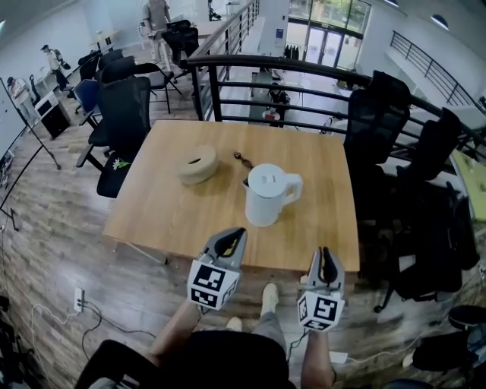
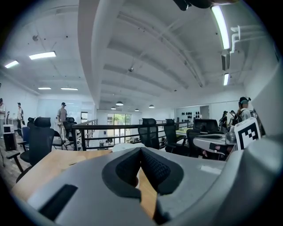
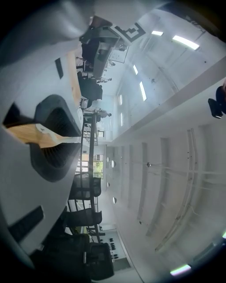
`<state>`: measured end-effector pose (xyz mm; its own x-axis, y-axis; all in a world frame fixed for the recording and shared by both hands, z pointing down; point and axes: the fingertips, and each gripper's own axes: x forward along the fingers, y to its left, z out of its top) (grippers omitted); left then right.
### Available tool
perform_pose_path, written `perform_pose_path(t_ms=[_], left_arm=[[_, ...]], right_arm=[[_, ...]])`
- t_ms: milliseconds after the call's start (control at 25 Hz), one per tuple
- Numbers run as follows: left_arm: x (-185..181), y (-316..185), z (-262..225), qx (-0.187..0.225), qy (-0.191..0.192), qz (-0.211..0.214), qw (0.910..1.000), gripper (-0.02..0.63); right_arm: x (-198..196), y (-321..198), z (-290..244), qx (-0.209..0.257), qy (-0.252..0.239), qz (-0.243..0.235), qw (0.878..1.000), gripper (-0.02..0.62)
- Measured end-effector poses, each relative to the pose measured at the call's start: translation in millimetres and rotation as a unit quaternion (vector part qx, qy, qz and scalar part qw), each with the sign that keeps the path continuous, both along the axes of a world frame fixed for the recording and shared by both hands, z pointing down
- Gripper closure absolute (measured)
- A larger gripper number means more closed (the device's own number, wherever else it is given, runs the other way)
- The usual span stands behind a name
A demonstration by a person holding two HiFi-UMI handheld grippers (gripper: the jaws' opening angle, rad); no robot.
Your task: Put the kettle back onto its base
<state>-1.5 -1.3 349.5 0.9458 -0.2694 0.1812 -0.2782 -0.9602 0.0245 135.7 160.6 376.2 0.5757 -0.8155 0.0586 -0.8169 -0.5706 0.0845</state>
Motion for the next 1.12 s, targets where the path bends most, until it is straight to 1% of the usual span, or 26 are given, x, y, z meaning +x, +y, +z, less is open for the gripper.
perform_pose_path(t_ms=[160, 320, 440, 680, 880, 1120], left_arm=[[-3, 12, -1, 0.0, 0.0, 0.016, 0.9999, 0.609], [-10, 21, -1, -0.001, -0.002, 0.029, 0.9996, 0.609], [-13, 27, -1, 0.0, -0.003, 0.034, 0.9994, 0.609], [-17, 31, -2, 0.0, -0.003, 0.038, 0.9993, 0.609], [-16, 32, 0, 0.001, -0.004, 0.037, 0.9993, 0.609], [-15, 32, 1, -0.001, -0.005, 0.035, 0.9994, 0.609]], right_arm=[[-10, 16, 0, 0.001, 0.0, 0.012, 1.0, 0.561], [-21, 28, 5, -0.014, -0.009, 0.027, 0.999, 0.579], [-27, 32, 3, -0.015, -0.011, 0.03, 0.999, 0.592], [-34, 31, 2, -0.015, -0.013, 0.024, 1.0, 0.595], [-34, 26, -1, 0.008, -0.001, 0.012, 1.0, 0.597], [-33, 24, 1, -0.023, -0.013, 0.014, 1.0, 0.598]])
